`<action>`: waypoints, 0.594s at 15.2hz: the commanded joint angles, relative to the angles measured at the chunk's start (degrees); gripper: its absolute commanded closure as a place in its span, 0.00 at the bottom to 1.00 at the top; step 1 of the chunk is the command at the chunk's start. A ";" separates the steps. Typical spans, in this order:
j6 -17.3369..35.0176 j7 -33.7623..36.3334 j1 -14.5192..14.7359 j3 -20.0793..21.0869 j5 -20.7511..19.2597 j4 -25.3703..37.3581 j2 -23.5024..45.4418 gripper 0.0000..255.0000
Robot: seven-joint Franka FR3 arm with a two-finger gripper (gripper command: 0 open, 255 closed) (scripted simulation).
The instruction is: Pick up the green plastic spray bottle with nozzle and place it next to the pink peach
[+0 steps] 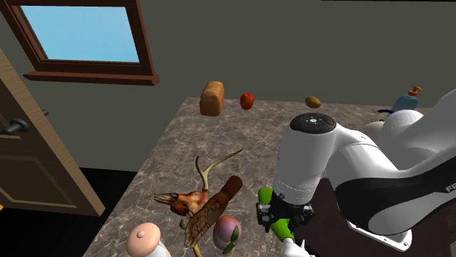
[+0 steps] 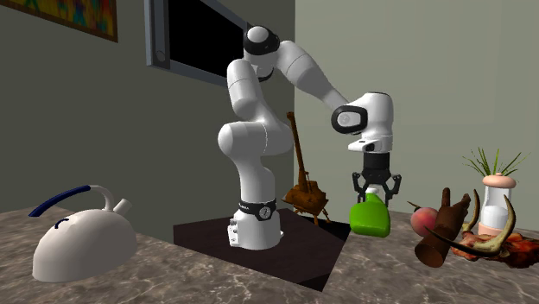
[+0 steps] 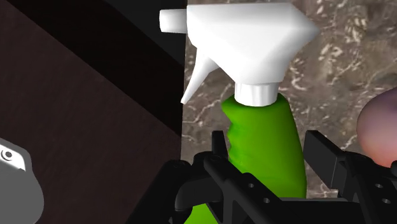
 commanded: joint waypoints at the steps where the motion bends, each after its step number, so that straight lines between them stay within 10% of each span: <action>1: -2.53 -0.11 1.16 -1.59 0.10 0.42 -2.03 1.00; 9: -11.51 -0.17 3.75 -7.13 -1.16 2.76 -8.44 1.00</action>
